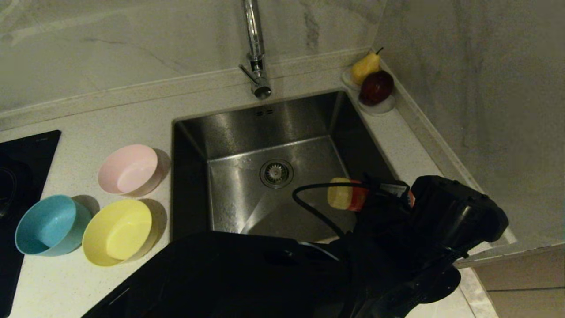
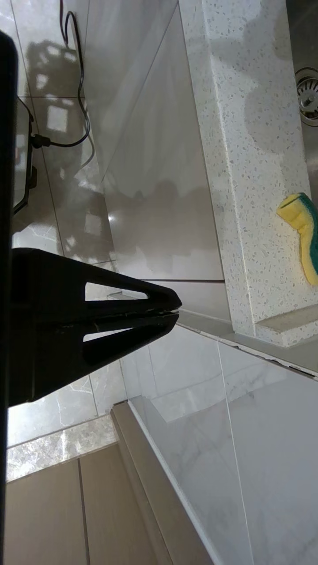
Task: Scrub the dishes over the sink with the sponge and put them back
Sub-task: Squeeze it onto the sponge, then place the dish soap on the table
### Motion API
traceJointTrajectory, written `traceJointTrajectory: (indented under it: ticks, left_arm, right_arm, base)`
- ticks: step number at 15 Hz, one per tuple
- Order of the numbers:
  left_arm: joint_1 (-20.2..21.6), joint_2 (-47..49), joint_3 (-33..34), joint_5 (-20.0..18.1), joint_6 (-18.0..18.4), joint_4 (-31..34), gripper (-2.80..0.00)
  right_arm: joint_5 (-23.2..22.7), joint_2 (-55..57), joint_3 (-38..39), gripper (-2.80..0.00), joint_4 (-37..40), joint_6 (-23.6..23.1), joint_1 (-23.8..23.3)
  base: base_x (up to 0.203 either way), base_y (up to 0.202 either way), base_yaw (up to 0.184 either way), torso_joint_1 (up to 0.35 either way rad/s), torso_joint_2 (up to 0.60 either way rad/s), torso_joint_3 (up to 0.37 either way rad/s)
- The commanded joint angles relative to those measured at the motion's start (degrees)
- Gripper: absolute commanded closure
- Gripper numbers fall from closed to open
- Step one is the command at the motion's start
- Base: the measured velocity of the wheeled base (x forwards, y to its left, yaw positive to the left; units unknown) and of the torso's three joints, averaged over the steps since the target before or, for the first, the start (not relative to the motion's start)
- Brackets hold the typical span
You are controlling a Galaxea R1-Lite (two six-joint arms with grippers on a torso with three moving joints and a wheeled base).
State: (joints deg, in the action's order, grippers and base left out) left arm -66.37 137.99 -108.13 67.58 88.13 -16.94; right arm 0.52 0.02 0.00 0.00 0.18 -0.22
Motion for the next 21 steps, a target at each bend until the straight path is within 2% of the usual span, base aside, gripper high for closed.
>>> traceJointTrajectory:
  ticks: [1, 9, 12, 13, 15, 17, 18, 21]
  left_arm:
    - [-0.08, 0.27, 0.90, 0.35, 0.47, -0.02, 0.00]
    - [0.01, 0.27, -1.03, 0.44, 0.03, -0.55, 0.00]
    - [-0.04, -0.54, -1.92, -0.01, -0.83, -5.91, 0.00]
    - [-0.04, -1.06, -1.99, -1.03, -1.89, -7.73, 0.00]
    - [-0.07, -1.73, -2.20, -3.79, -7.52, -9.41, 0.00]
    - [-0.08, -3.18, -2.62, -10.53, -13.43, -10.60, 0.00]
    - [-0.08, -4.26, -2.68, -12.75, -15.94, -12.14, 0.00]
    - [-0.07, -7.85, -2.70, -14.74, -20.01, -17.90, 0.00]
  right_arm:
    - [0.00, -0.01, 0.00, 0.00, 0.00, -0.01, -0.04]
    - [0.00, 0.02, 0.00, 0.00, 0.00, -0.01, 0.00]
    - [0.00, 0.06, 0.00, 0.00, 0.00, -0.01, -0.04]
    - [0.00, 0.06, 0.00, 0.00, 0.00, -0.01, 0.03]
    - [0.00, 0.06, 0.00, 0.00, 0.00, -0.01, 0.04]
    - [0.00, 0.06, 0.00, 0.00, 0.00, -0.01, -0.01]
    - [0.00, 0.06, 0.00, 0.00, 0.00, -0.01, -0.04]
    - [0.00, 0.06, 0.03, 0.00, 0.00, -0.01, -0.01]
  base:
    - [0.000, 0.000, 0.000, 0.000, 0.00, 0.000]
    - [0.000, 0.000, 0.000, 0.000, 0.00, 0.000]
    - [0.000, 0.000, 0.000, 0.000, 0.00, 0.000]
    - [0.000, 0.000, 0.000, 0.000, 0.00, 0.000]
    - [0.000, 0.000, 0.000, 0.000, 0.00, 0.000]
    - [0.000, 0.000, 0.000, 0.000, 0.00, 0.000]
    - [0.000, 0.000, 0.000, 0.000, 0.00, 0.000]
    - [0.000, 0.000, 0.000, 0.000, 0.00, 0.000]
